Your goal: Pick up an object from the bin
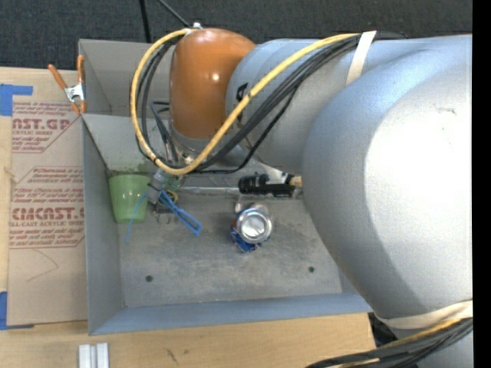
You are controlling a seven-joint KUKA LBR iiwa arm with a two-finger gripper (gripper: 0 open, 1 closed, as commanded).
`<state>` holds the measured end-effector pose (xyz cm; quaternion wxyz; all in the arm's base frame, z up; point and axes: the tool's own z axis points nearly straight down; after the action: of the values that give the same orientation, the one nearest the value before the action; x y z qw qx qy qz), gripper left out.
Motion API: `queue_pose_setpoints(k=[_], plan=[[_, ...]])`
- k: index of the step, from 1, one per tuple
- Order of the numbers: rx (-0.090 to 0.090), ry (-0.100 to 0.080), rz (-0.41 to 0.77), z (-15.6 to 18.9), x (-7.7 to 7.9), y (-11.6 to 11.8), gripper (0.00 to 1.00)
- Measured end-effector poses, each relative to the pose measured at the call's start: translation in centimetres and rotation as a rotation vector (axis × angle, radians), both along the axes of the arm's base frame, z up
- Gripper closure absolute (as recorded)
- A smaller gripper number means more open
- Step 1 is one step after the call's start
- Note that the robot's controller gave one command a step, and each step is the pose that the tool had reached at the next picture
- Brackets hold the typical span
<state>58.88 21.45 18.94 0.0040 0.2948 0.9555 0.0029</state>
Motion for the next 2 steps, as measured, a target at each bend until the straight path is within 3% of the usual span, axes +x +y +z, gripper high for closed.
queue_pose_setpoints(k=[1, 2], plan=[[-0.006, 0.014, 0.303, -7.6, -7.7, -2.2, 1.00], [-0.002, 0.001, 0.336, 2.6, -8.3, -1.7, 1.00]])
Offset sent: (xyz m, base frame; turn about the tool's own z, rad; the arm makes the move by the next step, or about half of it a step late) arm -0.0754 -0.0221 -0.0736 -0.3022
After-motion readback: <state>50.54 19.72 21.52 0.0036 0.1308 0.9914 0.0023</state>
